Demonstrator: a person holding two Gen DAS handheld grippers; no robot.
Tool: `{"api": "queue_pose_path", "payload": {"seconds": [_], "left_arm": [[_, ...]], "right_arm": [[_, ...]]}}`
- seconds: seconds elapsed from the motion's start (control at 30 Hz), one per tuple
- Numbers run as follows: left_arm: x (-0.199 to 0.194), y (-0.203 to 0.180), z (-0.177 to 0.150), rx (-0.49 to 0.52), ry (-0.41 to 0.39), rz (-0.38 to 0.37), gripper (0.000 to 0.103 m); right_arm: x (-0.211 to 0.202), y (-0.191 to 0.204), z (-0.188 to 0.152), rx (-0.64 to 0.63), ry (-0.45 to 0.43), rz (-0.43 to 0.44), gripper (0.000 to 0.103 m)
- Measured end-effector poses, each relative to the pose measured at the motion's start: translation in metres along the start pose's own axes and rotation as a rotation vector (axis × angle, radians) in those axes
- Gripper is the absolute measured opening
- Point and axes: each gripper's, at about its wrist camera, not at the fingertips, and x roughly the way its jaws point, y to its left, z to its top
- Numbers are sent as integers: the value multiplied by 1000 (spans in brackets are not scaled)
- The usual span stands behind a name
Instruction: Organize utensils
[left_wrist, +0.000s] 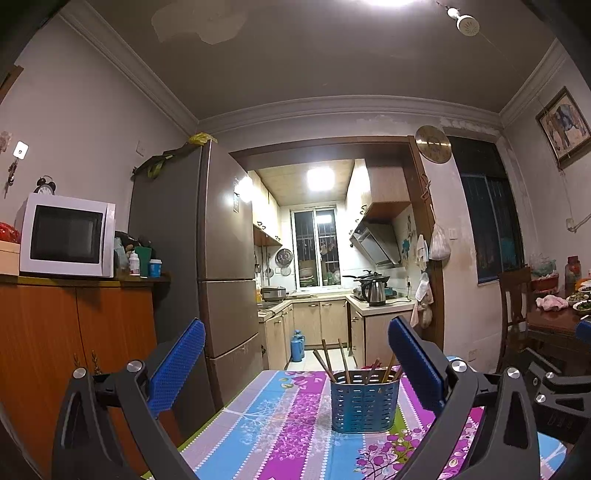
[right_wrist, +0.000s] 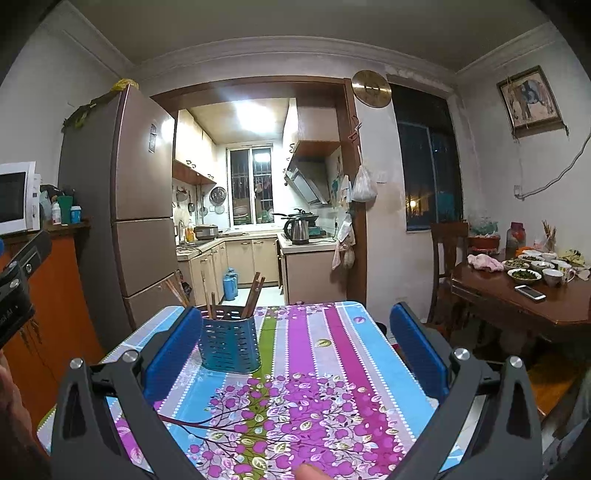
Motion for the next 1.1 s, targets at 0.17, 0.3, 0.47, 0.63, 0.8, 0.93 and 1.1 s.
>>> {"api": "queue_pose_path", "payload": {"seconds": [0.17,0.3,0.47,0.63,0.8,0.93,1.1], "left_arm": [[11,4,-8,-11,50,-6,100],[8,5,-14,-14,23,-15,100],[4,0,-24,12,8,-27,100],[5,-6,-30,35,46,-54,100],[8,0,-35,-21,65,-61,100],[11,4,-41,-41,101,-65,100],[17,4,-46,-13,121,-46,100]], "right_arm": [[0,1,-1,-39,-10,-74,98],[0,-5,-4,-34,-21,-94,98],[1,-6,-10,-73,-37,-160,98],[2,-18,-12,-51,-24,-197,98],[10,-25,-16,-32,27,-209,98],[15,-19,-21,-36,62,-191,98],[16,-14,-22,-55,63,-203,98]]}}
